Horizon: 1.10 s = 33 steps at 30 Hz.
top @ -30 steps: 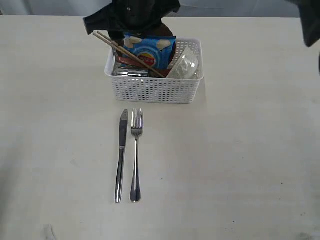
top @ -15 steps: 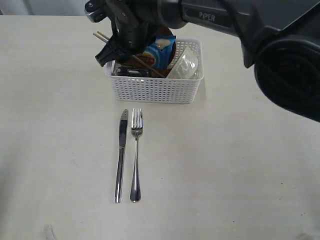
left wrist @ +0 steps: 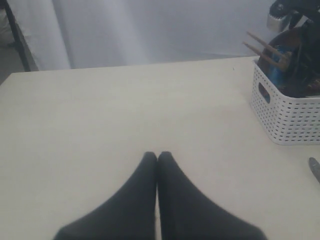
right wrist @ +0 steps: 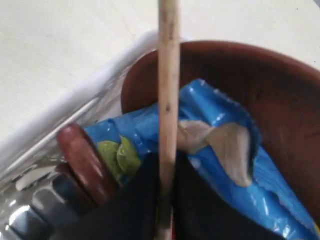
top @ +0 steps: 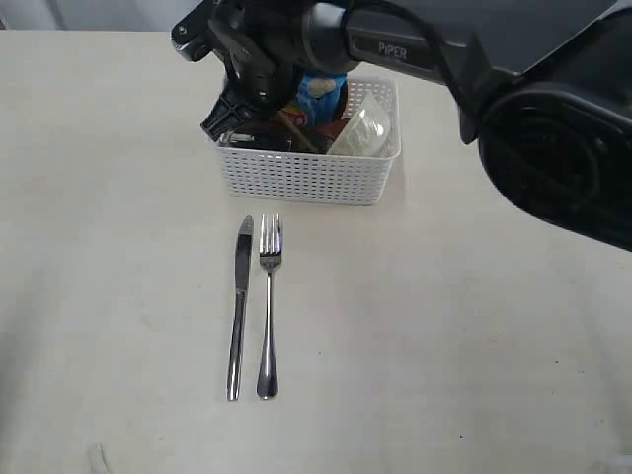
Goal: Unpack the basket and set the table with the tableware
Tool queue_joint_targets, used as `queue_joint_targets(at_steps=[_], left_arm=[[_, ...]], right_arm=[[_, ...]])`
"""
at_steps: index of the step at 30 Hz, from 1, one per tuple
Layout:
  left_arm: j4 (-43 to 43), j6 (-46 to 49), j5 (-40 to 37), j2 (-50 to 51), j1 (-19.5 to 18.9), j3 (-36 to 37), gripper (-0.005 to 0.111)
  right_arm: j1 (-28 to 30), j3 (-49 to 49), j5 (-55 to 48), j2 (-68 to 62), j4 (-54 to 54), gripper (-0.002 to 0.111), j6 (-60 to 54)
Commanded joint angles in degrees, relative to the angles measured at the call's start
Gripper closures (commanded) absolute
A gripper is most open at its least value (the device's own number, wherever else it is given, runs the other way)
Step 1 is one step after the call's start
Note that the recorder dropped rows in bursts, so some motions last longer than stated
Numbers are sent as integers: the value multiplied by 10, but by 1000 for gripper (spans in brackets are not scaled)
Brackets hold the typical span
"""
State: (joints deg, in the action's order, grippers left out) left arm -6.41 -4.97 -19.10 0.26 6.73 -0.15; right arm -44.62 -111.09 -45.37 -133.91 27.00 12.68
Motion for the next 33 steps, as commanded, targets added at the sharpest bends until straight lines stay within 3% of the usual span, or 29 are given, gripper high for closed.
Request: queue_joint_targets(at_steps=[1, 19, 33], left_arm=[[6, 1, 4, -3, -2, 1, 107], [6, 1, 4, -3, -2, 1, 107], [6, 1, 4, -3, -2, 1, 107]], right_arm=[[3, -1, -19, 22, -9, 109, 3], [-8, -1, -146, 151, 47, 109, -44], [-6, -1, -176, 225, 50, 109, -57]])
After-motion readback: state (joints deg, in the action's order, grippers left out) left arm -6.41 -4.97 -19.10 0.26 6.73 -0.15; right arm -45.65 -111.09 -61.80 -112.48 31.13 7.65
